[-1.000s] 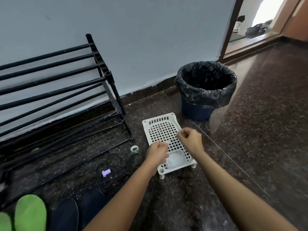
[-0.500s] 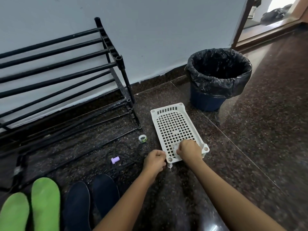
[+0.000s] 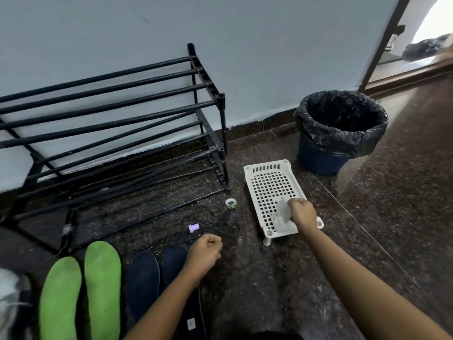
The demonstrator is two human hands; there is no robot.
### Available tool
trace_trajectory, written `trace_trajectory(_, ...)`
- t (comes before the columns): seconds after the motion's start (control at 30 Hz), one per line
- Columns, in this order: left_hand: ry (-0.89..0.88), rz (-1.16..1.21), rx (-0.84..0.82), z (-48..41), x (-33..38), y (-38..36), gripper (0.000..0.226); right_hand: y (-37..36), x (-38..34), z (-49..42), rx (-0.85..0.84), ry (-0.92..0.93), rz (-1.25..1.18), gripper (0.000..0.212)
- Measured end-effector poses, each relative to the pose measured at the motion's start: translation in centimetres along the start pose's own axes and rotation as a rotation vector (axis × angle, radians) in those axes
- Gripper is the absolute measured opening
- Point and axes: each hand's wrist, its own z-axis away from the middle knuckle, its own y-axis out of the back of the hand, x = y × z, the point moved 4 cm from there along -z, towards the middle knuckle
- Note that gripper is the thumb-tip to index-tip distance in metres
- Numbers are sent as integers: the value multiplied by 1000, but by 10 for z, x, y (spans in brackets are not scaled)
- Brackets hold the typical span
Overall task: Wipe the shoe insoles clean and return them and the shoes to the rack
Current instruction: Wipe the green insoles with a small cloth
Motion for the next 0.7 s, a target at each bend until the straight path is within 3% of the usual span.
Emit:
trace_trajectory(0.13, 40, 85, 115, 16, -26, 48, 9, -48, -20, 32, -291, -135, -314, 14)
trace_trajectory(0.3, 112, 184, 325, 35, -80, 115, 9, -124, -50, 95, -559, -140, -385, 11)
trace_trajectory(0.43, 232, 306, 487, 54, -144, 161, 8, -184, -52, 147, -807, -162, -273, 18)
trace_trajectory(0.5, 311, 357, 541, 64, -182, 178, 24, -212, -44, 171, -884, -153, -155, 18)
trace_trajectory(0.7, 465, 429, 557, 67, -272, 194, 42, -283, -4, 227, -966, -216, 24, 18)
